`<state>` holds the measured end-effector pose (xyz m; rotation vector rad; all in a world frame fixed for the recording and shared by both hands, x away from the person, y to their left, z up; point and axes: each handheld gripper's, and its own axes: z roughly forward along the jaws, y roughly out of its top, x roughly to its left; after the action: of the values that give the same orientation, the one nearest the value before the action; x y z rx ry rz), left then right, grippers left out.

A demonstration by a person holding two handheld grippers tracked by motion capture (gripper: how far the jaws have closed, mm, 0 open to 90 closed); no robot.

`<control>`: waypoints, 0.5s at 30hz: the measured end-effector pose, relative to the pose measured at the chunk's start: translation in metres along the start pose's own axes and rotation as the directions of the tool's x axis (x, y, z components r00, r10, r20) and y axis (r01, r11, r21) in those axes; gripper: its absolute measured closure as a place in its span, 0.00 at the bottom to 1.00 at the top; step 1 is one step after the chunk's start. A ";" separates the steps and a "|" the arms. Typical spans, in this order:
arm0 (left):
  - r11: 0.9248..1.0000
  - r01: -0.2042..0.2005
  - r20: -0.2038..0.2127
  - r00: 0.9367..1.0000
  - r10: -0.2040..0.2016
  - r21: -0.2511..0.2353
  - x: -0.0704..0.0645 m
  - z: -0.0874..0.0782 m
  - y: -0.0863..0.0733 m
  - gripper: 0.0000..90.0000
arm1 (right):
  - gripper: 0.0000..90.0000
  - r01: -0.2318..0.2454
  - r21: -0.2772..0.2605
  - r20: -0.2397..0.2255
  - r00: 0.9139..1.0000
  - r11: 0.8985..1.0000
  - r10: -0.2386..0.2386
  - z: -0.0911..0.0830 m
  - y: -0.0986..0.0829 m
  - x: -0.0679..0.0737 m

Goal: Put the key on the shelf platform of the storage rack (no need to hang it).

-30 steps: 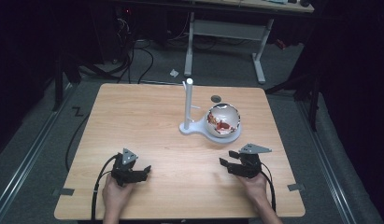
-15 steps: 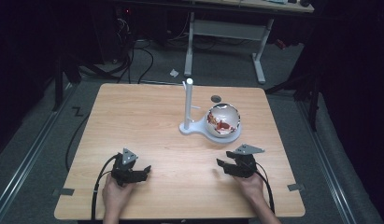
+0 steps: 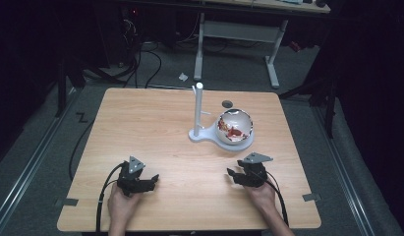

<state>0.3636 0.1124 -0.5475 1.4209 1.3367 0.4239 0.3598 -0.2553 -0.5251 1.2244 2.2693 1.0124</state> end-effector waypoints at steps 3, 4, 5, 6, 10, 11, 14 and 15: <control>1.000 0.000 0.000 1.000 0.000 0.000 0.000 0.000 0.000 0.22 | 0.46 0.009 0.007 0.004 1.000 1.000 -0.009 0.002 0.000 0.000; 1.000 0.001 0.001 1.000 -0.001 -0.001 0.000 0.000 0.000 0.22 | 0.46 0.012 0.008 0.007 1.000 1.000 -0.012 0.002 -0.001 0.000; 1.000 0.000 0.000 1.000 0.000 0.000 0.000 0.000 0.000 0.22 | 0.46 0.012 0.011 0.007 1.000 1.000 -0.012 0.003 -0.001 0.001; 1.000 0.000 0.000 1.000 0.000 0.000 0.000 0.000 0.000 0.22 | 0.46 0.010 0.013 0.006 1.000 1.000 -0.010 0.003 -0.001 0.001; 1.000 0.002 0.000 1.000 -0.002 -0.004 0.000 0.000 0.000 0.22 | 0.45 0.022 0.020 0.010 1.000 1.000 -0.022 0.006 -0.002 0.001; 1.000 0.001 0.000 1.000 -0.001 -0.004 0.000 0.000 0.000 0.22 | 0.45 0.023 0.019 0.014 1.000 1.000 -0.023 0.006 -0.002 0.002; 1.000 0.000 0.000 1.000 0.000 -0.003 0.000 0.000 0.000 0.22 | 0.44 0.031 0.019 0.019 0.999 0.999 -0.032 0.006 -0.003 0.002; 1.000 0.000 0.000 1.000 0.000 -0.003 0.000 0.000 0.000 0.22 | 0.44 0.028 0.020 0.020 0.999 0.999 -0.029 0.006 -0.003 0.003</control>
<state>0.3637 0.1123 -0.5477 1.4187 1.3355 0.4255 0.3604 -0.2515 -0.5310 1.2015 2.2800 0.9654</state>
